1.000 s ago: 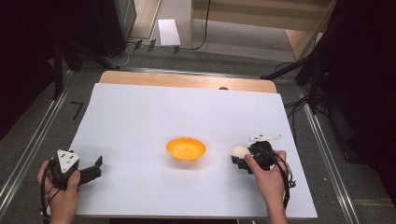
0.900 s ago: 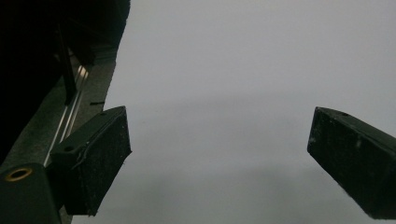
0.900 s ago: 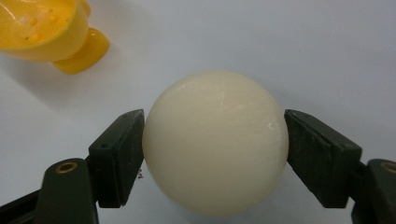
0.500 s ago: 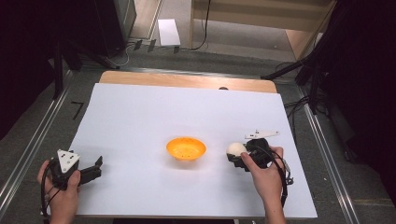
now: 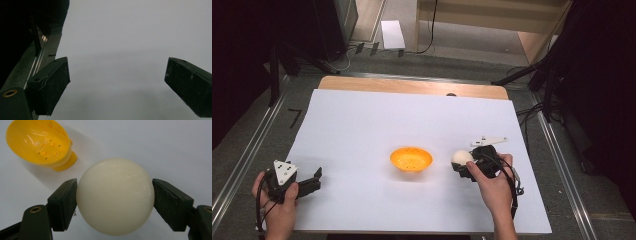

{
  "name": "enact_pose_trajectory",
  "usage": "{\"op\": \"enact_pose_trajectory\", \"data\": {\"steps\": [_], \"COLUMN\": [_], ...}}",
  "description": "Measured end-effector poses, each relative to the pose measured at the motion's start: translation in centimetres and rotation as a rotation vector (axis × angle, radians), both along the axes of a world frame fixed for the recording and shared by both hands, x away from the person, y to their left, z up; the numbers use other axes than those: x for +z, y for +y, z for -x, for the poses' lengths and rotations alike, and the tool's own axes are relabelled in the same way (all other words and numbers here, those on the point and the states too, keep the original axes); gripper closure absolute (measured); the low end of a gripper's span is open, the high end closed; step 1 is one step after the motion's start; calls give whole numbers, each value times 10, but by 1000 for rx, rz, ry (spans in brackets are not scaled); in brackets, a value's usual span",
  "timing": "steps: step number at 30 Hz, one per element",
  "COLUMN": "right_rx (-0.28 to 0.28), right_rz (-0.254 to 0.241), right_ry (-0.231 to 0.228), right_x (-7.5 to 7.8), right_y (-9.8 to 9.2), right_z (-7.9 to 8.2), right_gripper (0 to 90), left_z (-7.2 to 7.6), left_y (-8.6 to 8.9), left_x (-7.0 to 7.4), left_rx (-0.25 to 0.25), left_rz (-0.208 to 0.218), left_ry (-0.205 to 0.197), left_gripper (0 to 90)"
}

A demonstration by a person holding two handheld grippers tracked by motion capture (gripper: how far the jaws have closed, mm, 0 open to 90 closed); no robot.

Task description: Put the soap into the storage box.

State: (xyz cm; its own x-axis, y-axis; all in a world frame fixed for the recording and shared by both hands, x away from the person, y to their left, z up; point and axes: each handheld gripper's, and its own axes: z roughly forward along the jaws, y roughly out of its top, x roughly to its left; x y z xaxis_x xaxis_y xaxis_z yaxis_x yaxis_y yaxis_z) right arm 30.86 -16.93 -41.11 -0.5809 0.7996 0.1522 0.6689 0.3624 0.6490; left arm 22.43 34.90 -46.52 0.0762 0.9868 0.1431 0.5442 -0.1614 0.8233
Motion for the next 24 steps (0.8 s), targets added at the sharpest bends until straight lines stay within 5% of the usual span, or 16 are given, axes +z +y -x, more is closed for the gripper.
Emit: {"op": "enact_pose_trajectory", "data": {"steps": [24], "right_rx": [43], "right_rz": [-23], "right_ry": [-11], "right_x": [13], "right_y": [17], "right_z": [-1], "right_gripper": [240], "left_z": [0], "left_y": [1], "left_x": [0], "left_rx": [16], "left_rz": [8], "left_ry": [-1], "left_gripper": [70]}}
